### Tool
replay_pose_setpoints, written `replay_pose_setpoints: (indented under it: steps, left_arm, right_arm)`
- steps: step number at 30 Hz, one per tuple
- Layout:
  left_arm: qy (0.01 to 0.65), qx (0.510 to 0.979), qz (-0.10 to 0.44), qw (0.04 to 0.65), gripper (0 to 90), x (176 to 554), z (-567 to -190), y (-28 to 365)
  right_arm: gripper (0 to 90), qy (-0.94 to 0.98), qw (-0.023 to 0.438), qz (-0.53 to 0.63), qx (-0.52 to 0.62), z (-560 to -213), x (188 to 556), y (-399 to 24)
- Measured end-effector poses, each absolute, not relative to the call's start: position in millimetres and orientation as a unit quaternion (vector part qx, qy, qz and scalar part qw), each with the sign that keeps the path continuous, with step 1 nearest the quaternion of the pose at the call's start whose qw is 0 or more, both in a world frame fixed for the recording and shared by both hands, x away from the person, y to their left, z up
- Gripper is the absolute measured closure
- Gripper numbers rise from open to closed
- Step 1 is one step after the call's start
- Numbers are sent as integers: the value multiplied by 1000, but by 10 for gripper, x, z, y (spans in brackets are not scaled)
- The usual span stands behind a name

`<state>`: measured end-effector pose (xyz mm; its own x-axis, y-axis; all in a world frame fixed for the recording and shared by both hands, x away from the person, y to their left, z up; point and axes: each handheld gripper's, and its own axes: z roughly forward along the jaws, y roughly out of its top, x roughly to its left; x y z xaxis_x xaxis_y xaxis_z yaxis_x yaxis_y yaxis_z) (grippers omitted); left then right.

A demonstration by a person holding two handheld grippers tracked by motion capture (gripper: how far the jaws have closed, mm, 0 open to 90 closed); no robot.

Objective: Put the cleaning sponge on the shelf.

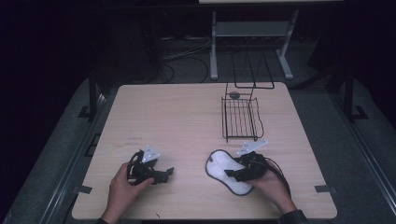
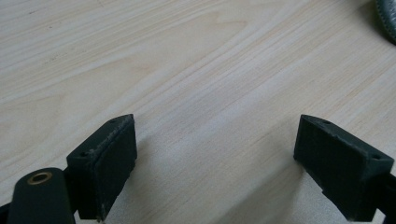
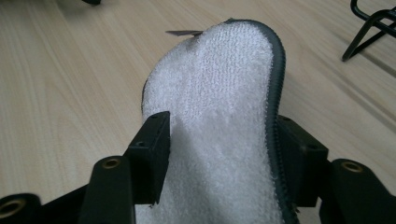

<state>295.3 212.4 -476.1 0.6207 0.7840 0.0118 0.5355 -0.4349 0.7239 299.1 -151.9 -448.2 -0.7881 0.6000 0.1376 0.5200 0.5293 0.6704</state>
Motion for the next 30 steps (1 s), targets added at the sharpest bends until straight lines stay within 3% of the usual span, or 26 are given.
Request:
replay_pose_setpoints:
  steps: [22,30]
  left_arm:
    - [399,828,176,352,124,2952,-4762,2123]
    - [399,828,176,352,124,2952,-4762,2123]
  right_arm:
    - [690,843,28,417,339,-4296,2945,-1710]
    - [780,842,38,424,332,-4227,2916,-1716]
